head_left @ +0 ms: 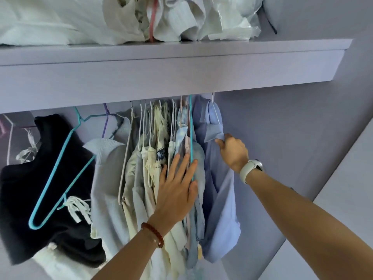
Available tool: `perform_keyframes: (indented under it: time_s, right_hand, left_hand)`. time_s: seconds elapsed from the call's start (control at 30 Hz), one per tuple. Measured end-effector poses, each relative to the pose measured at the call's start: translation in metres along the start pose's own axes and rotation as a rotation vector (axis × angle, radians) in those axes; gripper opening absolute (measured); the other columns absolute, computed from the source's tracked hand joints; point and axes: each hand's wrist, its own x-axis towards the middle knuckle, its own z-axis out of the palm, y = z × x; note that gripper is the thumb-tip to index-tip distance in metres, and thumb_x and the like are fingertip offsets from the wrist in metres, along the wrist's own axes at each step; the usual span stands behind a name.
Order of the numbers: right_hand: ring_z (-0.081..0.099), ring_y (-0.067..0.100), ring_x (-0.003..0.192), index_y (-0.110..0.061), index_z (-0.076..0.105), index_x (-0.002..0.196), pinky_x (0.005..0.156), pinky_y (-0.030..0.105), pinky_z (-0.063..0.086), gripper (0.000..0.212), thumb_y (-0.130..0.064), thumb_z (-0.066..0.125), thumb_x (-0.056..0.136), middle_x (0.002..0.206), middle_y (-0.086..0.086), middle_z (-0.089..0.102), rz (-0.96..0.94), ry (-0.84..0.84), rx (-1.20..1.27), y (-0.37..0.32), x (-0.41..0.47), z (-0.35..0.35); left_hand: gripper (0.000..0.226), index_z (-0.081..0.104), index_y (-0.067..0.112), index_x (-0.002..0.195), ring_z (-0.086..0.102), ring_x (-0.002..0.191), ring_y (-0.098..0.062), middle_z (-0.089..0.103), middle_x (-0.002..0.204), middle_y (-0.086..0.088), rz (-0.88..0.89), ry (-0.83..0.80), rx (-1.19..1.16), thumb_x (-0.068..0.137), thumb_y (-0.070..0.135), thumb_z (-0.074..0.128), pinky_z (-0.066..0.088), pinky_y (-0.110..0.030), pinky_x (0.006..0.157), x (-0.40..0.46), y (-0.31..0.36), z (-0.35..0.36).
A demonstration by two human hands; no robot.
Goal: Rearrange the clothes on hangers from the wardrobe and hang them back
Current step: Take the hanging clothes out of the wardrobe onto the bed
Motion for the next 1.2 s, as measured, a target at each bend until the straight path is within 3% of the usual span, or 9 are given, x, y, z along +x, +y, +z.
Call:
perform_keyframes:
  time_s: [0.3,0.4,0.5,0.63,0.77,0.87,1.0,1.1,1.2]
  right_hand:
    - [0.053,0.040,0.075,-0.005,0.041,0.078,0.060,0.032,0.028,0.023,-0.016,0.037,0.098,0.078,0.024,0.058,0.007,0.270,0.296,0.004,-0.010,-0.020]
    - [0.046,0.026,0.064,-0.007,0.049,0.077,0.059,0.028,0.030,0.020,-0.018,0.050,0.093,0.059,0.002,0.046,-0.028,0.205,0.420,0.019,-0.042,-0.022]
    - [0.040,0.012,0.056,-0.003,0.054,0.079,0.051,0.019,0.033,0.027,-0.027,0.065,0.083,0.058,0.000,0.044,0.032,0.057,0.508,0.034,-0.085,-0.024]
    - [0.029,0.009,0.047,-0.009,0.042,0.062,0.050,0.023,0.026,0.037,-0.029,0.059,0.088,0.051,-0.004,0.032,0.056,0.032,0.410,0.058,-0.154,-0.029]
    - [0.038,0.011,0.048,-0.017,0.038,0.066,0.055,0.031,0.028,0.032,-0.028,0.049,0.094,0.052,0.001,0.041,0.074,0.070,0.213,0.078,-0.233,-0.053]
    - [0.048,0.031,0.049,-0.012,0.051,0.076,0.049,0.028,0.034,0.035,-0.041,0.037,0.092,0.055,0.006,0.056,0.020,0.097,-0.052,0.092,-0.305,-0.067]
    - [0.054,0.027,0.042,-0.011,0.052,0.076,0.039,0.022,0.037,0.037,-0.038,0.034,0.092,0.051,0.000,0.060,0.018,0.098,-0.301,0.108,-0.403,-0.087]
    - [0.054,0.021,0.043,-0.018,0.051,0.079,0.038,0.018,0.030,0.024,-0.036,0.037,0.089,0.055,-0.004,0.060,0.158,0.095,-0.406,0.116,-0.482,-0.107]
    - [0.056,0.021,0.063,-0.025,0.042,0.081,0.046,0.022,0.034,0.017,-0.041,0.037,0.086,0.085,0.001,0.059,0.395,0.148,-0.322,0.114,-0.564,-0.116]
  left_hand:
    - [0.047,0.037,0.020,0.138,0.021,0.139,-0.019,0.040,0.145,-0.004,-0.015,0.043,-0.016,0.093,0.029,0.030,0.028,-0.045,0.105,-0.004,-0.006,-0.001]
    - [0.046,0.045,0.019,0.134,0.027,0.137,-0.022,0.047,0.140,-0.005,-0.039,0.092,-0.018,0.090,0.028,0.035,0.033,-0.051,0.101,-0.001,-0.002,-0.001]
    - [0.047,0.053,0.015,0.129,0.031,0.135,-0.024,0.049,0.138,-0.008,-0.079,0.118,0.025,0.087,0.026,0.036,0.023,-0.056,0.103,0.006,0.011,-0.002]
    - [0.049,0.057,0.006,0.123,0.028,0.136,-0.029,0.043,0.141,-0.017,-0.067,0.131,-0.026,0.083,0.025,0.036,0.002,-0.061,0.107,0.003,0.035,-0.007]
    - [0.048,0.055,0.003,0.124,0.029,0.132,-0.028,0.048,0.136,-0.019,0.133,0.109,-0.197,0.086,0.025,0.037,0.023,-0.063,0.105,-0.020,0.066,-0.004]
    - [0.054,0.049,0.006,0.131,0.030,0.135,-0.031,0.044,0.140,-0.015,0.206,-0.047,-0.263,0.087,0.034,0.035,0.013,-0.066,0.103,-0.045,0.094,0.002]
    - [0.057,0.058,0.009,0.120,0.045,0.125,-0.039,0.060,0.124,-0.009,0.350,-0.295,-0.432,0.086,0.046,0.031,0.016,-0.068,0.100,-0.083,0.142,0.004]
    - [0.045,0.064,0.015,0.090,0.063,0.084,-0.031,0.066,0.085,-0.007,0.481,-0.520,-0.756,0.083,0.046,0.032,0.038,-0.031,0.085,-0.124,0.178,0.002]
    - [0.028,0.047,0.022,0.078,0.044,0.059,-0.011,0.045,0.061,0.004,0.540,-0.738,-0.949,0.079,0.050,0.040,0.032,-0.023,0.058,-0.172,0.223,-0.009]
